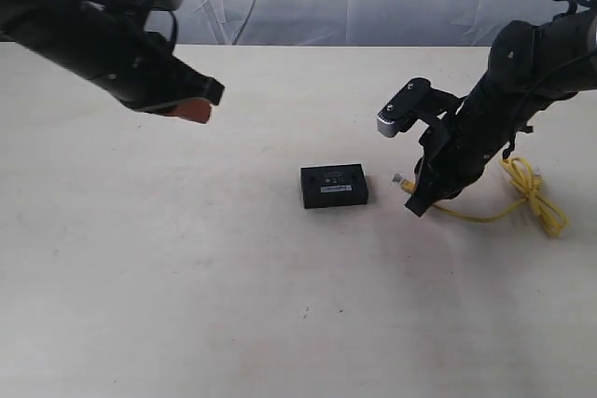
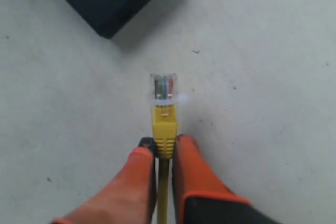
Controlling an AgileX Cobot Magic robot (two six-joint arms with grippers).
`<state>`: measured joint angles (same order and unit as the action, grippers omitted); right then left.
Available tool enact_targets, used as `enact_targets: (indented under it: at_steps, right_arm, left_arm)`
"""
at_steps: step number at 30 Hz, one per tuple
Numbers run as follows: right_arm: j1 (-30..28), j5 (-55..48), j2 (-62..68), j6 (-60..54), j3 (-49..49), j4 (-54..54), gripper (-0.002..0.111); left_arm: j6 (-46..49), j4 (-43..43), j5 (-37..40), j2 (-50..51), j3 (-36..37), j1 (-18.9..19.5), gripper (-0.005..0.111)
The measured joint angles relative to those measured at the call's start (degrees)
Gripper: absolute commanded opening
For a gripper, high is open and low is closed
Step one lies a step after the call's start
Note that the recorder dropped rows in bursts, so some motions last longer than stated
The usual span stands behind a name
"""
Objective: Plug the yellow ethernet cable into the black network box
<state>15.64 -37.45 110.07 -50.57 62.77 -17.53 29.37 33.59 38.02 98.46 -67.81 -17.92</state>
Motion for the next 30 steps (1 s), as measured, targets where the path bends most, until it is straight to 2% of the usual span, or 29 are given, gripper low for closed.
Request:
enact_targets:
  at_steps: [9, 14, 22, 30]
  right_arm:
    - [0.00, -0.37, 0.00, -2.03, 0.00, -3.69, -0.001]
    - [0.00, -0.37, 0.56, -3.13, -0.04, -5.08, -0.001]
    - [0.00, -0.37, 1.42, -3.42, -0.14, -5.54, -0.001]
    - [0.00, -0.37, 1.42, -3.42, -0.14, -5.54, -0.001]
  left_arm:
    - [1.83, 0.00, 5.46, 16.58, -16.13, -4.62, 0.000]
    - [2.17, 0.00, 7.21, 23.07, -22.64, -6.73, 0.000]
    - [2.34, 0.77, 8.06, 29.81, -29.60, -9.37, 0.000]
    - [2.34, 0.87, 8.32, 32.46, -30.94, -11.06, 0.000]
